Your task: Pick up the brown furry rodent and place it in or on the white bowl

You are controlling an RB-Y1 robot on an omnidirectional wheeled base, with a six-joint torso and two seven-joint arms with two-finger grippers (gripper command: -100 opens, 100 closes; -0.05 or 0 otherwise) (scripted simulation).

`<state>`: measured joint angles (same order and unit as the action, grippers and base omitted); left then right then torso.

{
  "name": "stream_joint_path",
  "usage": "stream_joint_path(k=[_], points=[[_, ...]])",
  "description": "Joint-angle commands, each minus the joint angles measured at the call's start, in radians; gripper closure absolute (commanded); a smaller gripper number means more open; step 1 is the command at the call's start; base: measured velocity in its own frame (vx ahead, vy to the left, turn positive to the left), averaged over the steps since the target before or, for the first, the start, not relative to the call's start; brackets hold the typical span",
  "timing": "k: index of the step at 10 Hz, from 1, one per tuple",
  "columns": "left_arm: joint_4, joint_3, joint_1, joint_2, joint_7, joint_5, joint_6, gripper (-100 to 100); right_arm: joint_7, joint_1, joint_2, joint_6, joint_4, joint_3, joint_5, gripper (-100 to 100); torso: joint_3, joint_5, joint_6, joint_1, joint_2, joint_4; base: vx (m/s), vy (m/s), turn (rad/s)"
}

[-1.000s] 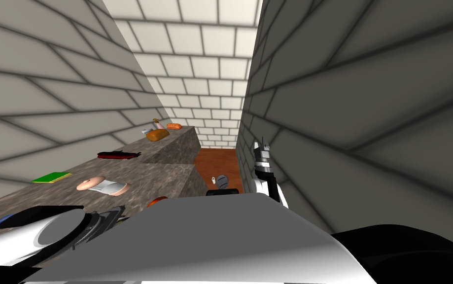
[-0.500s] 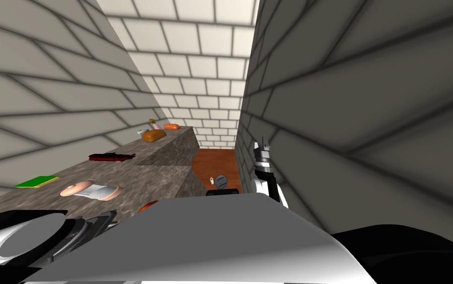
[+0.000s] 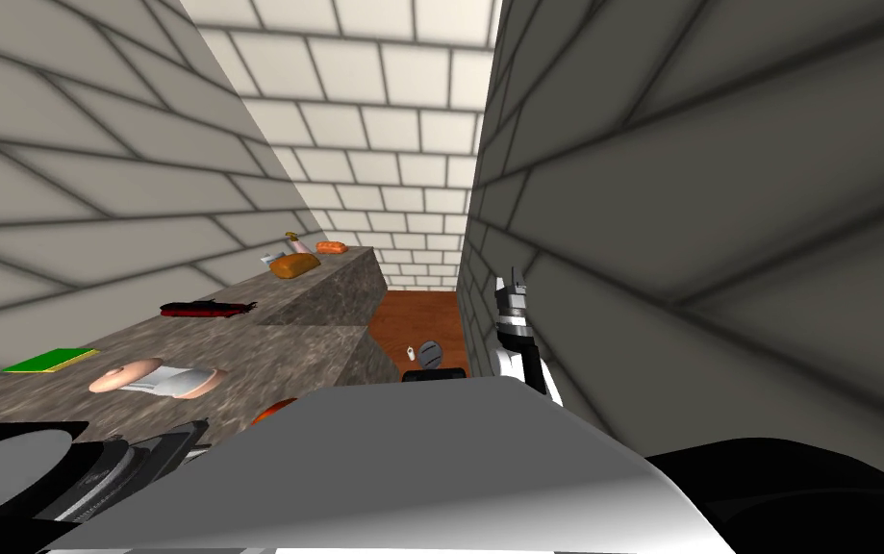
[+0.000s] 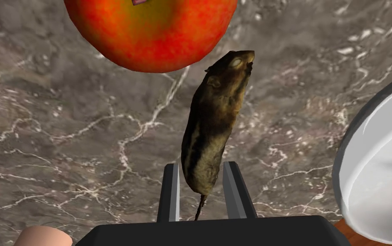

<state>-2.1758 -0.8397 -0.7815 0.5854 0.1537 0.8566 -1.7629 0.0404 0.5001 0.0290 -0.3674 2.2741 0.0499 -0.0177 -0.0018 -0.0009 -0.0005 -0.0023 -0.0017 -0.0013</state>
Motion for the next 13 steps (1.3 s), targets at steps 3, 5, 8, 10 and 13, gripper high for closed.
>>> stream_joint_path(k=[3, 5, 8, 10, 13], points=[[-0.032, -0.053, -0.029, 0.019, -0.015, 0.069, -0.039, 100, 0.0, 0.0, 0.0, 0.0, 0.0, 0.0, 0.0, 0, 0.0, 0.0, 0.0, 0.001, 0.001, 0.0, 0.016, -0.032, 0.005], [-0.068, -0.082, -0.054, 0.024, -0.017, 0.11, -0.052, 100, 0.0, 0.0, 0.0, 0.0, 0.0, 0.0, 0.0, 0, 0.001, 0.0, 0.0, 0.002, 0.002, 0.001, -0.007, -0.014, 0.043], [-0.136, -0.118, -0.087, 0.021, -0.008, 0.157, -0.055, 100, 0.0, 0.0, 0.0, 0.0, 0.0, 0.0, 0.0, 0, 0.004, 0.001, 0.0, 0.005, 0.007, 0.002, -0.074, 0.017, 0.1], [-0.176, -0.14, -0.102, 0.018, -0.001, 0.18, -0.055, 100, 0.0, 0.0, 0.0, 0.0, 0.0, 0.0, 0.0, 0, 0.007, 0.001, -0.001, 0.004, 0.012, 0.003, -0.115, 0.011, 0.121], [-0.24, -0.174, -0.121, 0.009, 0.011, 0.214, -0.054, 100, 0.0, 0.0, 0.0, 0.0, 0.0, 0.0, 0.0, 0, 0.01, 0.001, -0.001, 0.005, 0.016, 0.004, -0.156, 0.015, 0.135]])
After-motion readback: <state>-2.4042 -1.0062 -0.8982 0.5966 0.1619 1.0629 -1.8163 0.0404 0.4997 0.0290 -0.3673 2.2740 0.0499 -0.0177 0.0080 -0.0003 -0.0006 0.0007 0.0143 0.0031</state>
